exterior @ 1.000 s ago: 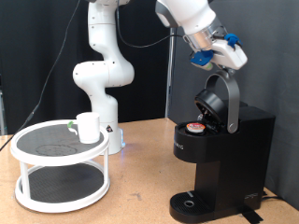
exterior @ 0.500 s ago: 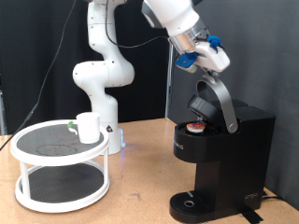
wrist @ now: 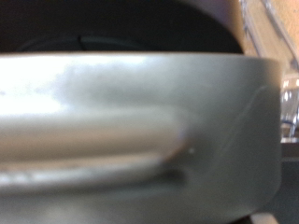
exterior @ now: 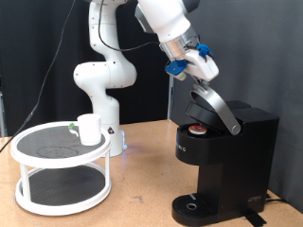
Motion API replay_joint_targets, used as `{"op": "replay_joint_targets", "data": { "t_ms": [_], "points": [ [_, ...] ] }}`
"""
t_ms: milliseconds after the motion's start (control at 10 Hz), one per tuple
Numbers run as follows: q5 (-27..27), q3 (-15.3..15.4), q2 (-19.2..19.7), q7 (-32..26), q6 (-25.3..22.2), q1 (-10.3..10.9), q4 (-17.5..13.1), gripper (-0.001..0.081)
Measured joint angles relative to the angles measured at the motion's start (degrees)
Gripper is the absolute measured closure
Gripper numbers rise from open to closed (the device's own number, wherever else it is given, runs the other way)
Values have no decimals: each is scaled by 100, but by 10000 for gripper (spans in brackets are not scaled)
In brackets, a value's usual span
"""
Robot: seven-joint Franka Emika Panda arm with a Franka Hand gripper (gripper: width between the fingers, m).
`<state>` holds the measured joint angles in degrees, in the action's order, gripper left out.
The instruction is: Make a cup of coffee with the keurig machine
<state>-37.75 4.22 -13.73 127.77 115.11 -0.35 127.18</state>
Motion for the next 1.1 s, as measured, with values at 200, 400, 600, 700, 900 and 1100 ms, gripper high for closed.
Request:
{"op": "replay_joint_targets", "data": {
  "t_ms": [200,400,600,700,900,1100],
  "points": [
    [80,0,-39,-2,48,-40,86,806],
    [214,0,-45,-3,76,-66,130,806],
    [422,-3,-45,-16,166,-130,265,806],
    [460,-15,-44,-85,241,-178,370,806],
    [465,-34,-43,-187,417,-202,511,806],
    [523,-34,-34,-181,627,-213,639,806]
  ]
}}
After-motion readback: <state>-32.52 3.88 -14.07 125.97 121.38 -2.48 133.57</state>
